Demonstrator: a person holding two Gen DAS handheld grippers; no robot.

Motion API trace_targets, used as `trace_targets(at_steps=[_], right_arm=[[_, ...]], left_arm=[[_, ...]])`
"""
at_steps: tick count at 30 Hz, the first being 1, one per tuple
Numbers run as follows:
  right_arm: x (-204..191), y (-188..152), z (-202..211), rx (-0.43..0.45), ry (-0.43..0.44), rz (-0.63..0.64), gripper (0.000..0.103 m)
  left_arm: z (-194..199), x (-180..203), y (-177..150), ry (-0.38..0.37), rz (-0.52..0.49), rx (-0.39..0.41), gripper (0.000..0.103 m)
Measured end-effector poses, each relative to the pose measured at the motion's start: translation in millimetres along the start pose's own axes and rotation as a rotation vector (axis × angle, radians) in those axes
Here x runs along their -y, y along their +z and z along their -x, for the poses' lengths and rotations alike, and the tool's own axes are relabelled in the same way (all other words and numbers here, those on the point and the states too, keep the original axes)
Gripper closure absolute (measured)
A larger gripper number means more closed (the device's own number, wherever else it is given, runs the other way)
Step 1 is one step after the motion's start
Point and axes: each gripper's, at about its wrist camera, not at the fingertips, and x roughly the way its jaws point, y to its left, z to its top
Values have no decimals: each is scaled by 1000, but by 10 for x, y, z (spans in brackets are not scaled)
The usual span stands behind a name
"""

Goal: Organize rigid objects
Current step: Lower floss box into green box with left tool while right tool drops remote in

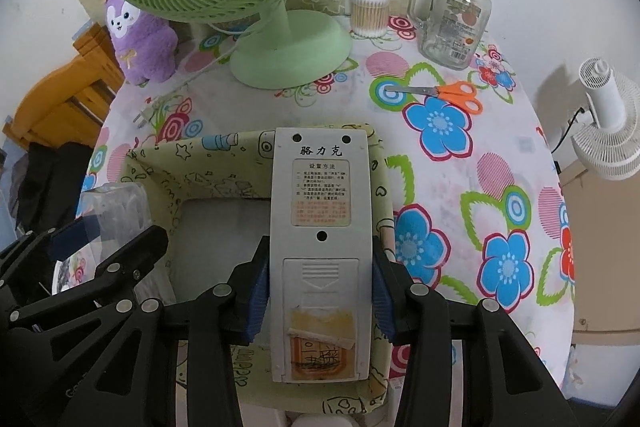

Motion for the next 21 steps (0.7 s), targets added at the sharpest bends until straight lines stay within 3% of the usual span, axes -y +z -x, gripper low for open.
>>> trace_targets(at_steps=[15,17,21], right_arm=[[19,-56,180,3,19,-23,50],[35,-85,281,24,-15,-32,38],[123,-123,475,82,-42,-40,25]], left_arm=[[141,-7,-26,-32,-6,12,41],[157,6,-25,-36,-9,15,41],[154,78,-21,-54,-19,11,41]])
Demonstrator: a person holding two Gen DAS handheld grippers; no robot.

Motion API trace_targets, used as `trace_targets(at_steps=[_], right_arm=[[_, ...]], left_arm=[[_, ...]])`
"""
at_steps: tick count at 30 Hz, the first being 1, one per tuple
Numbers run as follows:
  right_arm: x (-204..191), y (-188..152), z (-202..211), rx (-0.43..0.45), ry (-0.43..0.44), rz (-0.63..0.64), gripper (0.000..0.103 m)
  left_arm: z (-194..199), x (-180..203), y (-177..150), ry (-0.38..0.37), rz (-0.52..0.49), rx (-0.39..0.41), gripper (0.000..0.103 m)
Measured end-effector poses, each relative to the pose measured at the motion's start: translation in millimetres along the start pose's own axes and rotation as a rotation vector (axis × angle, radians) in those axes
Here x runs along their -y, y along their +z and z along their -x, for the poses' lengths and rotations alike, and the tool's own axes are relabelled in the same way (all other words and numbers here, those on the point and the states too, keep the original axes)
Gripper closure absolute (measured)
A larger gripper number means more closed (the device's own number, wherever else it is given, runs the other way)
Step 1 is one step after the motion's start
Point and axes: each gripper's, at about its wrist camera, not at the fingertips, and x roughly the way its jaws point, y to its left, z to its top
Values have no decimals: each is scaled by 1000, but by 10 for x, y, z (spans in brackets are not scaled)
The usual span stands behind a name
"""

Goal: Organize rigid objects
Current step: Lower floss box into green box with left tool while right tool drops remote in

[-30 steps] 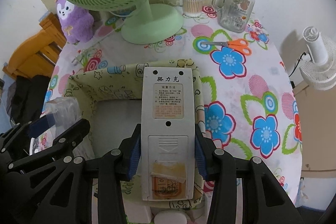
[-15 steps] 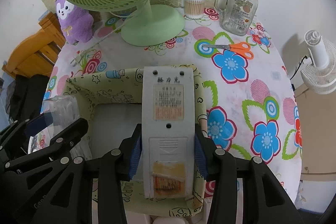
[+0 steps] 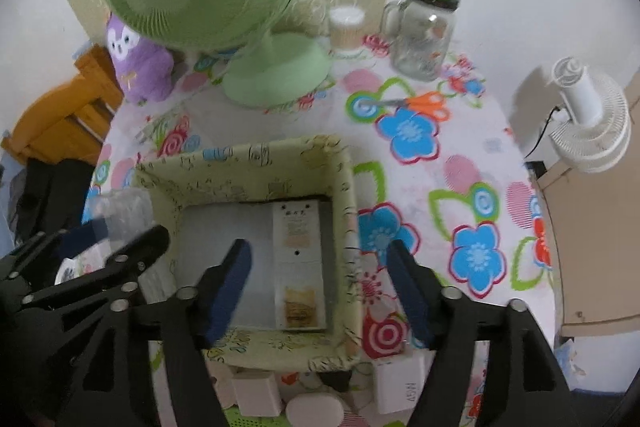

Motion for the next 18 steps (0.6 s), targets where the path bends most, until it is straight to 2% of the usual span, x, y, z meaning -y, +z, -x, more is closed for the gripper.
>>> trace_targets(at_steps=[11,14,18], right_arm=[[151,0,-304,-74,6,-38,23],[163,8,-363,-85,13,-40,23],[218,6,-419,-99,9,-56,23]], left_arm=[[-316,83,-31,30,-21,-69,40],[-317,44,-53,40,6,-60,31],[-307,49,-49,36,1,-63,28]])
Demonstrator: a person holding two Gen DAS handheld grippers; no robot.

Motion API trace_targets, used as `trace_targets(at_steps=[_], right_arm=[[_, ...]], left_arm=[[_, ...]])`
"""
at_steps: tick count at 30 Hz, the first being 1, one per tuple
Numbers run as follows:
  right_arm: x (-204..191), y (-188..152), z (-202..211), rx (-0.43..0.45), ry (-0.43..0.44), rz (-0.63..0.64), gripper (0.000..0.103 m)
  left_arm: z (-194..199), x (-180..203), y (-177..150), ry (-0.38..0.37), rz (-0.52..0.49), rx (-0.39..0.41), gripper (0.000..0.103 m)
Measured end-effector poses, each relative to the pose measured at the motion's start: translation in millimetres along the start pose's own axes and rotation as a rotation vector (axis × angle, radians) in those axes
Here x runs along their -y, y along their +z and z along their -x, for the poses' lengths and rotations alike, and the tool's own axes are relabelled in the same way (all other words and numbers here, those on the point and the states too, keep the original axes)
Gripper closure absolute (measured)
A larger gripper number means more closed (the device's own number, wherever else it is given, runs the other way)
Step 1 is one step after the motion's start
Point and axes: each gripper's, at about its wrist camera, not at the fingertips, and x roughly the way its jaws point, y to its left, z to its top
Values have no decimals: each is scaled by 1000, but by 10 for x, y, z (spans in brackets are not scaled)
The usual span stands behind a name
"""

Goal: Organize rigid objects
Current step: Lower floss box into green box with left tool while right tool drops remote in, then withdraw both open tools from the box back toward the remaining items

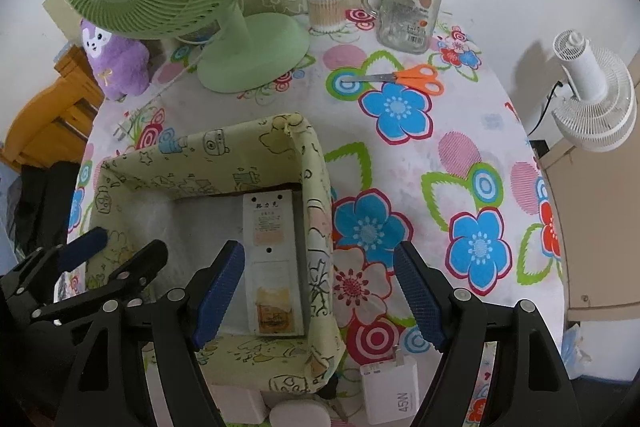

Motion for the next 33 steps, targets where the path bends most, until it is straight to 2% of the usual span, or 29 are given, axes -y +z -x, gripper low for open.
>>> trace_targets(at_steps=[9,12,33], right_arm=[[-3,-46,132,20,-7,2,23],[-17,-79,218,35,-8,1,23],[-187,-400,808,134,1,24,23]], left_arm=[[160,18,-37,13,-10,15,27],[244,7,-60,33,-16,35,23],[809,-119,-353,17,-18,115,22]])
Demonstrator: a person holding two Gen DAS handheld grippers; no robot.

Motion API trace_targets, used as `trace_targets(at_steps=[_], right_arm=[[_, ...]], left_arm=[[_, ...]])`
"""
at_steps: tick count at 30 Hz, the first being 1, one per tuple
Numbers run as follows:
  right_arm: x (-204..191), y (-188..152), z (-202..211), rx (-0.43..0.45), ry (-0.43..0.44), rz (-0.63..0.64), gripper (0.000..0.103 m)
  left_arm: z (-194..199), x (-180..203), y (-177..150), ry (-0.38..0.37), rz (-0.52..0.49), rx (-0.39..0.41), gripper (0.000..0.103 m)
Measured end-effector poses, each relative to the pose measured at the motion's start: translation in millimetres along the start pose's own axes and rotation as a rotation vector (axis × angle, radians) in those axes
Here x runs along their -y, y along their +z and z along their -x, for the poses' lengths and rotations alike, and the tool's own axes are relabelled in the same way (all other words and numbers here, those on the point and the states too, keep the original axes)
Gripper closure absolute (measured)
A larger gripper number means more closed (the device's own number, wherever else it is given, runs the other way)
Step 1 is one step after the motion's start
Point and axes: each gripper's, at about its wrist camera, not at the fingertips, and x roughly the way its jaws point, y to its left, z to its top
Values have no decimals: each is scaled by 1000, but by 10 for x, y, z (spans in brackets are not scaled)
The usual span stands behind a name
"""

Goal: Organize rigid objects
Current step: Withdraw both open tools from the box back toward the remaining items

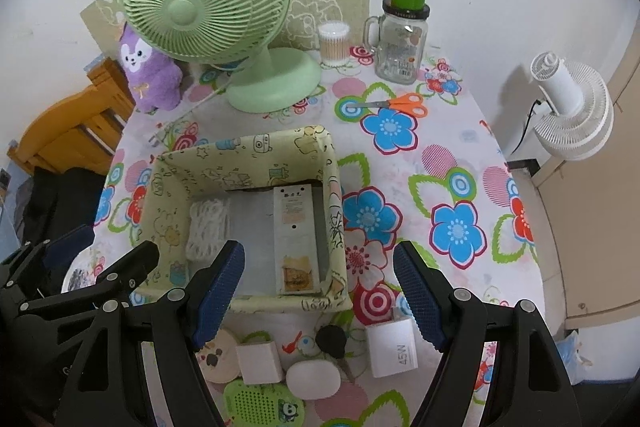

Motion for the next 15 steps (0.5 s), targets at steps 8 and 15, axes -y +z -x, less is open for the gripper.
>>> trace_targets(at_steps=[8,15], right_arm=[[-77,-128,254,41,1,4,23],[-143,-246,401,50,-18,-4,24]], left_arm=[[227,-51,-116,-13,-13,29,22],[347,-110,-221,-37,-19,39,22]])
